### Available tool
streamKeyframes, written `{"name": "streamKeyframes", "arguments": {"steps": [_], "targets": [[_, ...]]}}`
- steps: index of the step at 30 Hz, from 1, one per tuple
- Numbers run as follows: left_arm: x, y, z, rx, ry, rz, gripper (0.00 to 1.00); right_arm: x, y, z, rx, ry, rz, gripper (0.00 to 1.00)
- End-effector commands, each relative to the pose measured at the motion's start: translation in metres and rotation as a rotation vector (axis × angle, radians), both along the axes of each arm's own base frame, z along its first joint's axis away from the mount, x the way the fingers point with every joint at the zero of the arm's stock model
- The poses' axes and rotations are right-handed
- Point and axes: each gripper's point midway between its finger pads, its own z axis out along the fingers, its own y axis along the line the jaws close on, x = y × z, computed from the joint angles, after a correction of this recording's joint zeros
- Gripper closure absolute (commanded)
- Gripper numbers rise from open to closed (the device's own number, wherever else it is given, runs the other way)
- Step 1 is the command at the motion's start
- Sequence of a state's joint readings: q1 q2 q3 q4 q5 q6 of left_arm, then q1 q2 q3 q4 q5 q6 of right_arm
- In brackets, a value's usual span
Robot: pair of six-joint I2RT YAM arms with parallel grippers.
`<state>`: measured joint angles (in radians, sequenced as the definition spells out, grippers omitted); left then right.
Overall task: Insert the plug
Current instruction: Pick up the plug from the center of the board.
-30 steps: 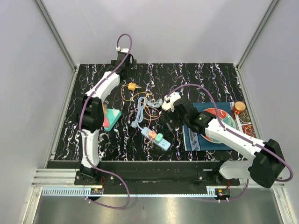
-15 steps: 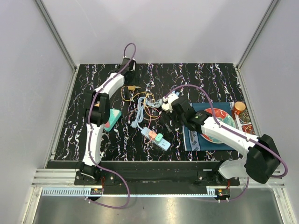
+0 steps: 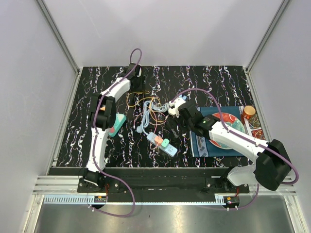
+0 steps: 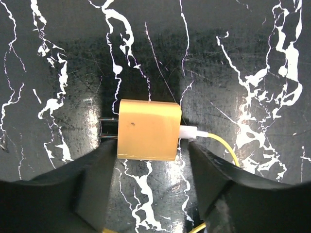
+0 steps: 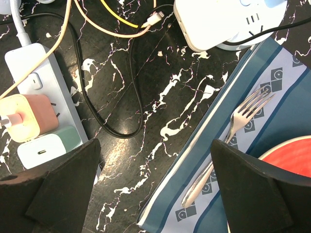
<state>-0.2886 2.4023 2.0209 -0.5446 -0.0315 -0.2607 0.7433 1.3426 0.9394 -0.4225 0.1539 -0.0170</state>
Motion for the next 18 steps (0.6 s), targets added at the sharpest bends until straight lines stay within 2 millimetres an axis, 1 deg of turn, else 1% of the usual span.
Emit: {"name": "streamKeyframes", "arguments": {"steps": [1,2,3,4,6,7,8,9,10,11,12,13,14,15,16,17,18], "targets": [[0.006,-0.005,0.015,-0.035,-0.034,-0.010,0.40,0.005,0.005,0.006,0.043,-0.021,-0.005,0.00],[0.006,-0.005,0.018,-0.033,-0.039,-0.015,0.47,0.004,0.006,0.006,0.044,-0.020,-0.002,0.00],[0.005,-0.004,0.018,-0.032,-0.041,-0.016,0.52,0.005,0.005,0.007,0.045,-0.023,-0.005,0.00],[0.006,-0.004,0.027,-0.035,-0.059,-0.018,0.56,0.005,0.005,0.008,0.046,-0.025,-0.006,0.00],[0.002,-0.009,0.030,-0.059,-0.067,-0.041,0.63,0.005,0.005,0.010,0.051,-0.031,-0.006,0.00],[0.001,-0.010,0.044,-0.073,-0.093,-0.053,0.66,0.006,0.005,0.013,0.056,-0.039,-0.007,0.00],[0.000,-0.011,0.049,-0.080,-0.105,-0.059,0.69,0.006,0.005,0.015,0.059,-0.042,-0.007,0.00],[-0.002,-0.012,0.047,-0.089,-0.119,-0.062,0.70,0.006,0.005,0.017,0.063,-0.047,-0.008,0.00],[-0.004,-0.014,0.067,-0.112,-0.160,-0.074,0.74,0.005,0.006,0.020,0.085,-0.044,-0.022,0.00],[-0.005,-0.015,0.073,-0.122,-0.179,-0.075,0.76,0.005,0.007,0.023,0.093,-0.048,-0.023,0.00],[-0.009,-0.015,0.073,-0.133,-0.194,-0.076,0.78,0.006,0.006,0.027,0.100,-0.055,-0.030,0.00],[-0.011,-0.016,0.096,-0.159,-0.238,-0.080,0.79,0.005,0.007,0.033,0.120,-0.066,-0.036,0.00],[-0.014,-0.017,0.105,-0.170,-0.260,-0.080,0.80,0.006,0.008,0.039,0.132,-0.074,-0.039,0.00],[-0.018,-0.017,0.109,-0.184,-0.277,-0.080,0.84,0.007,0.008,0.044,0.145,-0.084,-0.042,0.00],[-0.021,-0.018,0.136,-0.210,-0.324,-0.077,0.84,0.008,0.008,0.051,0.161,-0.097,-0.059,0.00],[-0.025,-0.017,0.144,-0.221,-0.337,-0.075,0.84,0.010,0.009,0.058,0.175,-0.110,-0.068,0.00],[-0.030,-0.017,0.169,-0.243,-0.379,-0.075,0.84,0.012,0.008,0.064,0.183,-0.123,-0.084,0.00]]}}
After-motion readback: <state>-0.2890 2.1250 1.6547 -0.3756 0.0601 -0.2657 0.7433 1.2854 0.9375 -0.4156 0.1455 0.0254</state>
